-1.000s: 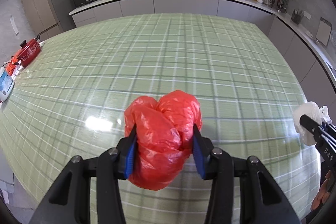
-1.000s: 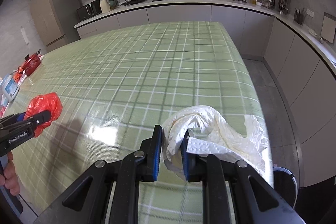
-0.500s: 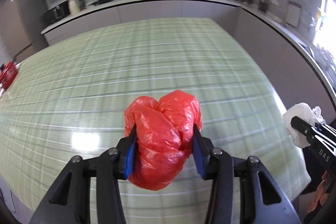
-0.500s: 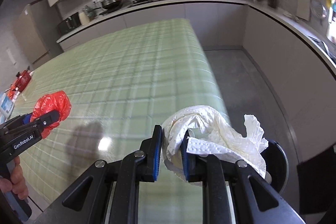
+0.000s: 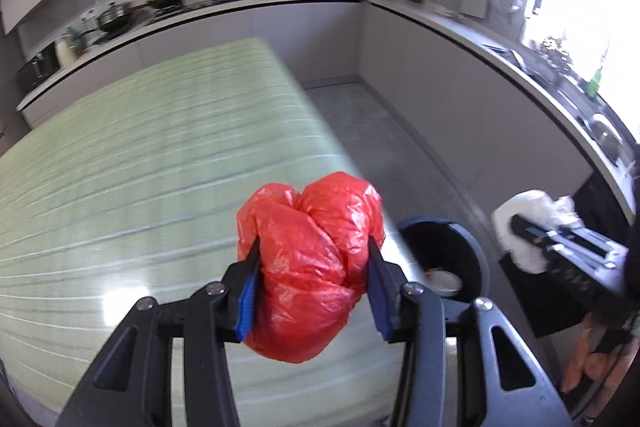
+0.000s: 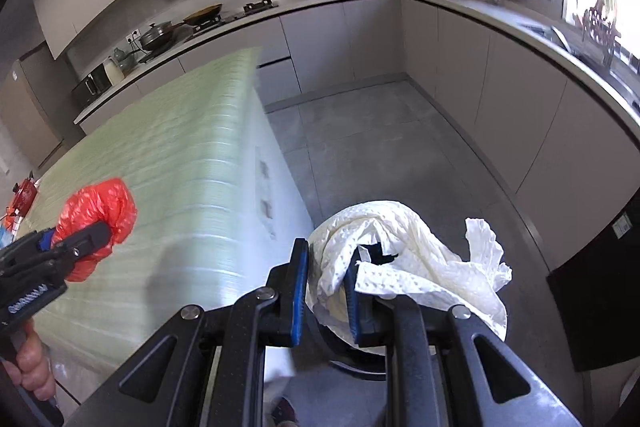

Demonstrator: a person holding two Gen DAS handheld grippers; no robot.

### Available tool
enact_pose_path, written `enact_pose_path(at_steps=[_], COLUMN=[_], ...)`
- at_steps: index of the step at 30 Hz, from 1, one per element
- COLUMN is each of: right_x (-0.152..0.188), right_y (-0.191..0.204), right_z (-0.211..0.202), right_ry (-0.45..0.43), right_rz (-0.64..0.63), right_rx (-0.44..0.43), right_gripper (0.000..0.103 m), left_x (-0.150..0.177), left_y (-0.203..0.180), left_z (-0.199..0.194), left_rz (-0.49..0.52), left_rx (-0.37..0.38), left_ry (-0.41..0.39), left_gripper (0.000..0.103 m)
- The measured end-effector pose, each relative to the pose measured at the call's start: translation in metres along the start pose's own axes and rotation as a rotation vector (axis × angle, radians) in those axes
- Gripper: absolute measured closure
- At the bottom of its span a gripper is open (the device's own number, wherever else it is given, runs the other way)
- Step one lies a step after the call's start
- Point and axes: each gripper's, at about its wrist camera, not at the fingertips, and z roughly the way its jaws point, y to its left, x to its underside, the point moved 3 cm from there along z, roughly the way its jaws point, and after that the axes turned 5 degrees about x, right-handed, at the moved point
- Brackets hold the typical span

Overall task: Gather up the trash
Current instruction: 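Carry the red bag and white bag over the black bin with both tools, then open both tools to drop the red and white bags into the bin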

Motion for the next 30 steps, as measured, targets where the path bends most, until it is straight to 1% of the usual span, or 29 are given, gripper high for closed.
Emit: enact_pose_path(at_steps=[2, 3, 5, 6, 9, 12, 13, 14, 15, 16, 17, 18, 19, 22, 24, 28, 30], right_x=[0.003, 0.006, 0.013, 0.016, 0.027, 0.035, 0.039, 0.04, 0.042, 0.043, 0.043, 0.041, 0.04, 0.036, 0.032, 0.026, 0.026], right_y=[-0.026, -0.042, -0.064, -0.07, -0.086, -0.09, -0.09, -0.091, -0.093, -0.097, -0.102, -0.105, -0.108, -0.113, -0.115, -0.132, -0.139], right_z=[0.011, 0.019, 0.035, 0.043, 0.071, 0.097, 0.105, 0.115, 0.128, 0.138, 0.144, 0.146, 0.146, 0.14, 0.134, 0.109, 0.093], right_ry=[0.028, 0.062, 0.099, 0.116, 0.161, 0.19, 0.2, 0.209, 0.231, 0.253, 0.256, 0.256, 0.253, 0.241, 0.239, 0.208, 0.195], right_rz=[-0.023, -0.041, -0.067, -0.088, -0.121, -0.163, -0.171, -0.182, -0.188, -0.176, -0.162, -0.155, -0.152, -0.165, -0.171, -0.142, -0.133], right_rx=[-0.005, -0.028, -0.065, -0.076, -0.156, -0.221, -0.239, -0.259, -0.278, -0.295, -0.309, -0.318, -0.321, -0.327, -0.305, -0.265, -0.251], right_gripper=[0.084, 0.084, 0.084, 0.084, 0.084, 0.084, 0.08, 0.064, 0.05, 0.033, 0.031, 0.031, 0.031, 0.031, 0.031, 0.031, 0.031], left_x=[-0.005, -0.009, -0.01, -0.01, -0.008, -0.007, -0.007, -0.006, -0.003, -0.001, 0.001, 0.002, 0.001, -0.004, -0.006, -0.004, -0.001], left_y=[-0.028, -0.036, -0.062, -0.069, -0.081, -0.083, -0.082, -0.08, -0.078, -0.076, -0.076, -0.077, -0.077, -0.074, -0.071, -0.075, -0.077], left_z=[0.017, 0.028, 0.057, 0.067, 0.103, 0.129, 0.138, 0.146, 0.153, 0.158, 0.162, 0.166, 0.167, 0.16, 0.149, 0.123, 0.101], left_rz=[-0.005, -0.005, 0.007, 0.004, -0.014, -0.037, -0.044, -0.053, -0.065, -0.073, -0.076, -0.059, -0.056, -0.096, -0.124, -0.157, -0.163], left_rx=[0.009, 0.018, 0.005, 0.003, -0.051, -0.098, -0.12, -0.136, -0.153, -0.165, -0.171, -0.145, -0.159, -0.168, -0.172, -0.131, -0.113], left_ry=[0.019, 0.034, 0.087, 0.101, 0.154, 0.195, 0.21, 0.226, 0.241, 0.253, 0.262, 0.272, 0.27, 0.251, 0.242, 0.216, 0.195], left_gripper=[0.056, 0.055, 0.055, 0.054, 0.051, 0.05, 0.048, 0.041, 0.034, 0.031, 0.027, 0.024, 0.024, 0.023, 0.023, 0.023, 0.023])
